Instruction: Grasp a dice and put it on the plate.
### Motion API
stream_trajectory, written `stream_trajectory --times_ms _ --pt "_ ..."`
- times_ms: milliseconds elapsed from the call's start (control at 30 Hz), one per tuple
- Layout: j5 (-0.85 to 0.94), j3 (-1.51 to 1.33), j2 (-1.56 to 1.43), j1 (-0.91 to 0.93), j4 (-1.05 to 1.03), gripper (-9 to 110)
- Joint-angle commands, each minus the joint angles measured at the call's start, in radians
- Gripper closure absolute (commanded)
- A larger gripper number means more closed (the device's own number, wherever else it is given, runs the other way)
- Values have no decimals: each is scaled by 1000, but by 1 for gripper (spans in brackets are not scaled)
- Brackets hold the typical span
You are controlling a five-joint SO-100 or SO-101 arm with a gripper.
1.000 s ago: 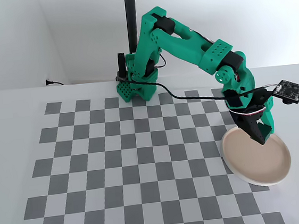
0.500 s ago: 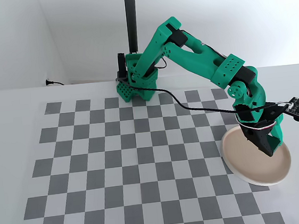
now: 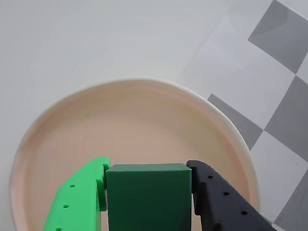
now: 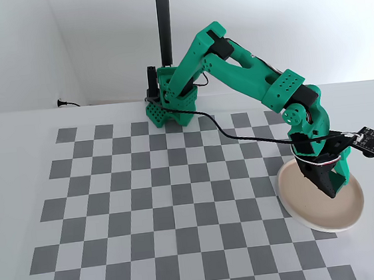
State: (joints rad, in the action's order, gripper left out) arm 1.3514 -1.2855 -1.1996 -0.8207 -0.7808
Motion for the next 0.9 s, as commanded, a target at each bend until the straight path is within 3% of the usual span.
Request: stream_trajectory --times_ms 0,867 --pt "0 101 -66 12 0 90" --pt "-2 100 -104 26 -34 88"
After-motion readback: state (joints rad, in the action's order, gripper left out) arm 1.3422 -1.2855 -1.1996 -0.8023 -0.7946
